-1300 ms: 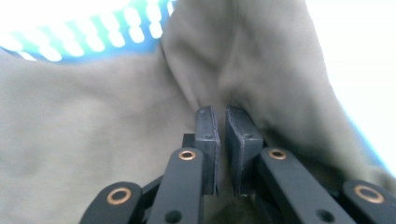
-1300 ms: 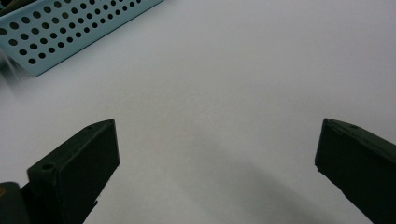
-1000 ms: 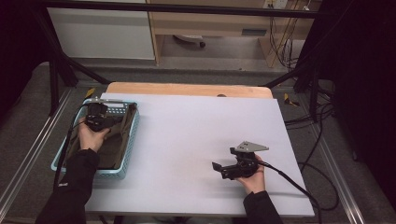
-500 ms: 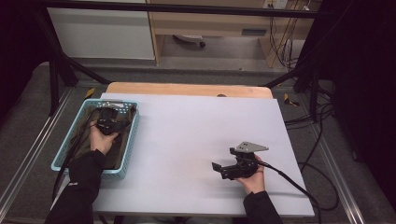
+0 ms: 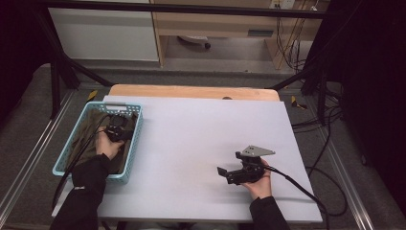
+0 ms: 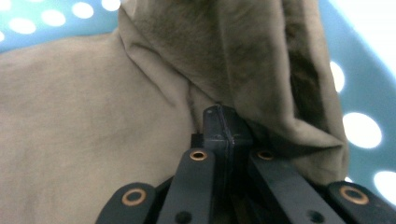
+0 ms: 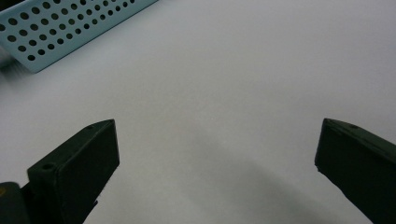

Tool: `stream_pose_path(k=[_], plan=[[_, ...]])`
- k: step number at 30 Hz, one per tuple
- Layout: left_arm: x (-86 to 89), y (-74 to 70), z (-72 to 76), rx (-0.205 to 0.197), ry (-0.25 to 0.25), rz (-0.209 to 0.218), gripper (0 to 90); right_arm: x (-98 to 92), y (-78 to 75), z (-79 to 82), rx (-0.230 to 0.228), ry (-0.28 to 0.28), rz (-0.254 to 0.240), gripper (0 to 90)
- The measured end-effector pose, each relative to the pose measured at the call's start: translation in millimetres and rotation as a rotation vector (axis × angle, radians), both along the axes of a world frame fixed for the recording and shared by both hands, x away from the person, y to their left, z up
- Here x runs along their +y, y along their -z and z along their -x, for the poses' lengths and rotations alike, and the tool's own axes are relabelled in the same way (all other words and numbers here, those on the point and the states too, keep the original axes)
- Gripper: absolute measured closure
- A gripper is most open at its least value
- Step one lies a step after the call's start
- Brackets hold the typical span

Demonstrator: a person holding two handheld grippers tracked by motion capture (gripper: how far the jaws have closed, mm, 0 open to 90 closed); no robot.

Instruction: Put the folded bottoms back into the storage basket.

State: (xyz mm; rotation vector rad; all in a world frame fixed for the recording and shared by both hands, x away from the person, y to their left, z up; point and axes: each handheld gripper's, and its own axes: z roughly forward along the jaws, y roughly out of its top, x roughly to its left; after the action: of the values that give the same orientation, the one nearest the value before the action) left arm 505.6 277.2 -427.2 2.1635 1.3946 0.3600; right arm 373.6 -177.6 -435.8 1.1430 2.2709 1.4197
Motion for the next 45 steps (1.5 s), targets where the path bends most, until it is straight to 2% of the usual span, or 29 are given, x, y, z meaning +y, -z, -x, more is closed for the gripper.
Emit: stream_pose_path(k=[3, 6, 12, 16, 19, 21, 26, 32, 35, 39, 45], plan=[[0.3, -1.6, 0.6, 0.000, -0.011, 0.000, 89.2, 0.0, 0.0, 0.2, 0.000, 0.000, 0.001, 0.4], [1.7, -8.1, 3.7, -0.028, -0.018, 0.010, 87.6, -0.2, -0.3, 0.5, 0.000, -0.002, 0.001, 0.4], [10.4, -27.1, 11.5, -0.114, -0.028, 0.061, 83.9, -0.8, -0.9, 0.6, -0.002, -0.001, 0.002, 0.4], [14.7, -46.7, 13.9, -0.187, -0.031, 0.143, 84.1, -0.6, -0.7, 0.2, -0.002, 0.000, 0.002, 0.4], [11.0, -54.4, 12.7, -0.223, -0.016, 0.149, 84.7, -0.3, 0.3, -0.2, 0.004, -0.001, 0.005, 0.4], [6.7, -51.8, 10.0, -0.222, -0.015, 0.134, 85.1, 0.0, 0.6, 0.0, 0.003, -0.003, 0.005, 0.4], [0.9, -34.5, 1.5, -0.202, -0.031, 0.085, 86.5, -0.4, -0.2, 0.4, -0.004, -0.002, 0.004, 0.4], [-2.1, -22.6, -5.4, -0.188, -0.049, 0.079, 88.9, -0.2, 0.1, 0.2, -0.002, -0.003, 0.005, 0.3], [-2.2, -17.7, -7.6, -0.167, -0.048, 0.064, 89.0, -0.5, -0.4, 0.5, -0.006, -0.003, 0.003, 0.4], [-0.8, -14.9, -9.3, -0.144, -0.050, 0.058, 89.0, -0.3, 0.0, 0.4, -0.003, -0.005, 0.005, 0.4], [1.0, -21.1, -5.1, -0.139, -0.051, 0.055, 88.3, -1.4, -1.6, 1.1, -0.007, -0.004, 0.003, 0.4]])
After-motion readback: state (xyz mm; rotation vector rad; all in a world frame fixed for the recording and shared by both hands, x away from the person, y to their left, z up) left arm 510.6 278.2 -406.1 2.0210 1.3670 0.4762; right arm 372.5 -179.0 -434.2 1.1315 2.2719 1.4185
